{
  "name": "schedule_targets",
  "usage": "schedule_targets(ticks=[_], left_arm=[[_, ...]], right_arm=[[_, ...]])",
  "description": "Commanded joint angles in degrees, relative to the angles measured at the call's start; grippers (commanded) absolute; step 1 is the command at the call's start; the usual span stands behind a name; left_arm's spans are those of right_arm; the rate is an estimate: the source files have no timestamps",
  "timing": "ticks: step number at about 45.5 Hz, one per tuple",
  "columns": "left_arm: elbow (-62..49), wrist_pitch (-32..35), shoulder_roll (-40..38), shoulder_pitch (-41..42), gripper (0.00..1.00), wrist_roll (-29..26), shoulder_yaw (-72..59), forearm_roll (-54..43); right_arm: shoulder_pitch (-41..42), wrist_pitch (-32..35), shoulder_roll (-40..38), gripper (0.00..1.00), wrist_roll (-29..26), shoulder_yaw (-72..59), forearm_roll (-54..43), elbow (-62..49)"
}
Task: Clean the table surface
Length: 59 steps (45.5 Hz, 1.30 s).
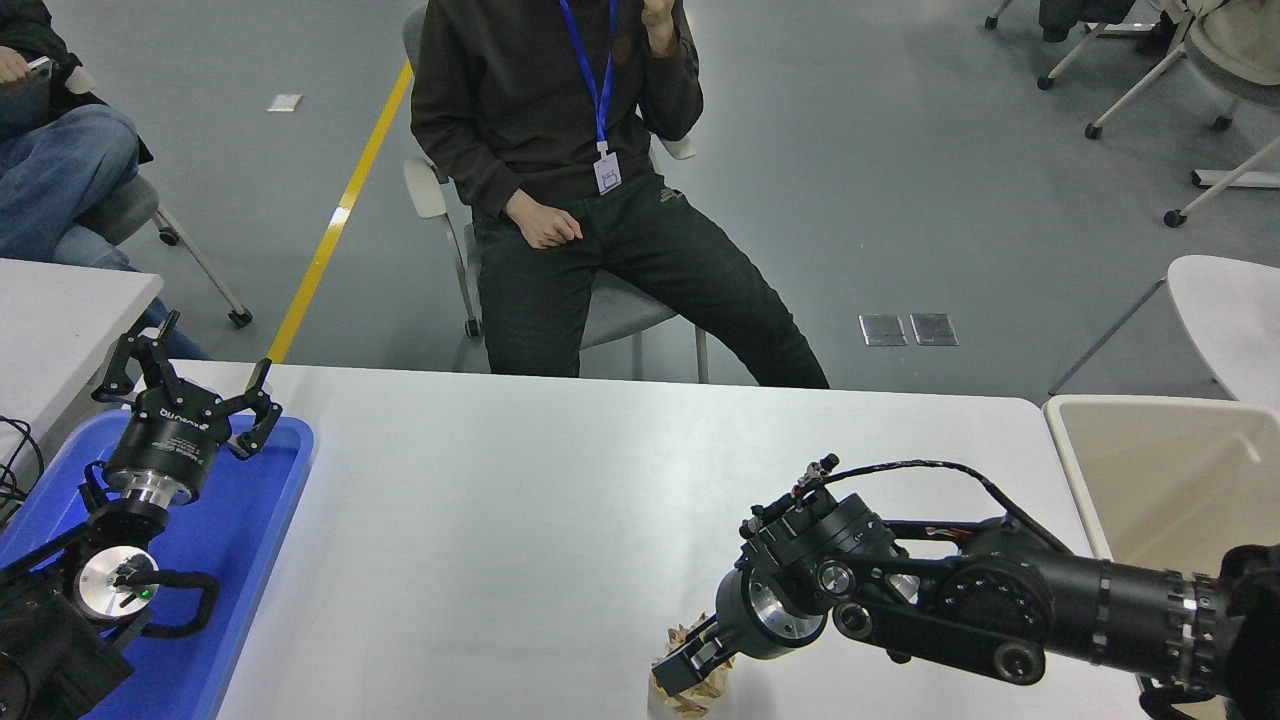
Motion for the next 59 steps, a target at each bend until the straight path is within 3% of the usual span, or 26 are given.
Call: schedule_targets(ticks=[1,25,42,53,56,59], left_arm=[[0.0,0.0,0.0,0.0,1.0,0.0,0.0,0.0],[0.0,0.0,0.0,0.0,1.0,0.0,0.0,0.0],[0.0,0.0,0.0,0.0,1.0,0.0,0.0,0.0],[0.0,0.0,0.0,0.0,1.0,0.0,0.0,0.0],[0.0,0.0,0.0,0.0,1.0,0.0,0.0,0.0],[0.0,0.0,0.0,0.0,1.0,0.0,0.0,0.0]], right_arm=[[-0.7,-2.4,0.6,0.97,0.1,-0.1,-0.3,-2.7],[-2.9,-3.8,1.8,0.97,0.6,-4.5,-1.6,-3.5],[-3.2,-12.2,2.0,0.97,1.6,-7.5,-2.4,-5.9],[-2.6,-12.7,2.7,0.96,1.6,-7.4,-2.2,-5.9],[-2.6,-12.7,2.7,0.92,1.7,-7.4,-2.2,-5.9],[-2.6,-12.7,2.7,0.82,2.0,-7.5,-2.2,-5.7]])
